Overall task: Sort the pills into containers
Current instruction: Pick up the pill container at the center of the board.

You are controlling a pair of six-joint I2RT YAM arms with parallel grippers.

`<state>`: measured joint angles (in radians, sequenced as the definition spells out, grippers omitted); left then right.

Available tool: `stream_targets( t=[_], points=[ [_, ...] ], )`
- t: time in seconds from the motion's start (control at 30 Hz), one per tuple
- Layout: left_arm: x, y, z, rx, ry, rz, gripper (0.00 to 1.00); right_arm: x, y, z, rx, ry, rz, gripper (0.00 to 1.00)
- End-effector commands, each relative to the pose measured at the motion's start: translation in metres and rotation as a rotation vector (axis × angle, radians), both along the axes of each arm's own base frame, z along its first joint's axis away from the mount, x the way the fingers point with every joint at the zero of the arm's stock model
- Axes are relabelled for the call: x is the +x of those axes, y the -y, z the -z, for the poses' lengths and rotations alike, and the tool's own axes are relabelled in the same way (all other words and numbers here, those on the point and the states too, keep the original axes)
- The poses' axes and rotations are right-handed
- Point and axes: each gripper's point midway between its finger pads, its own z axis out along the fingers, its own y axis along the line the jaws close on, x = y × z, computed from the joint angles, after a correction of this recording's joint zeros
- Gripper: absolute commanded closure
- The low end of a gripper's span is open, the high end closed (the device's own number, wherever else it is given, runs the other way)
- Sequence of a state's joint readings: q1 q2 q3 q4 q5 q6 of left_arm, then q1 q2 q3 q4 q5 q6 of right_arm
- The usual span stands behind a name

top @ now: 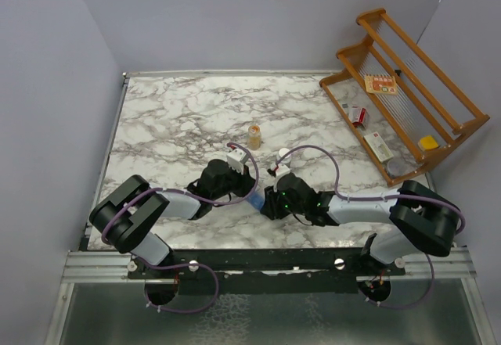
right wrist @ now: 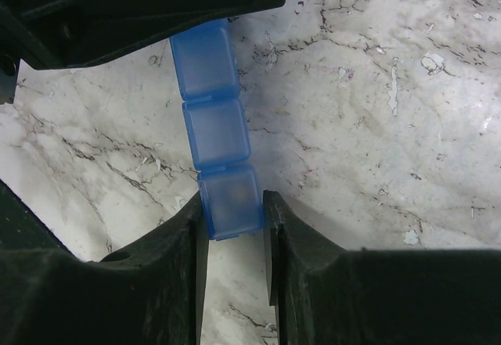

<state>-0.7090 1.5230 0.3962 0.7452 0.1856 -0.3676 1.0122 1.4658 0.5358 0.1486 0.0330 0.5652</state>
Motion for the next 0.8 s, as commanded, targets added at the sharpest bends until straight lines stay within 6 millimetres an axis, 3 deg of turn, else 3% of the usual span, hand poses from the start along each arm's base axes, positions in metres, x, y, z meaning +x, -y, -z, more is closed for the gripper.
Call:
stream_targets(
  t=[0.0,0.23,0.37,0.43,0.5,0.63,0.77],
  points=[
    [0.001,0.002,-0.002,-0.005,0.002,0.000,0.87,-0.012,0.006,0.015,-0.055,-0.065,-0.037,0.99],
    [0.002,0.002,-0.003,-0.004,0.007,-0.006,0.88,-0.012,0.002,0.018,-0.077,-0.087,-0.047,0.99],
    [0.002,-0.007,-0.008,0.005,0.046,-0.024,0.88,-0.010,-0.007,-0.001,-0.001,-0.059,-0.053,0.99],
    [0.003,-0.015,-0.019,0.009,0.103,-0.044,0.86,-0.008,-0.011,-0.015,0.031,-0.041,-0.053,0.99],
    [0.006,-0.028,-0.038,-0.005,0.186,-0.096,0.78,-0.006,-0.016,-0.025,0.047,-0.036,-0.057,0.99],
    [0.007,-0.061,-0.085,-0.065,0.369,-0.228,0.74,-0.002,-0.024,-0.049,0.099,-0.018,-0.049,0.99],
    [-0.002,-0.088,-0.125,-0.141,0.509,-0.305,0.64,0.004,-0.030,-0.080,0.160,0.023,-0.035,0.99]
  ],
)
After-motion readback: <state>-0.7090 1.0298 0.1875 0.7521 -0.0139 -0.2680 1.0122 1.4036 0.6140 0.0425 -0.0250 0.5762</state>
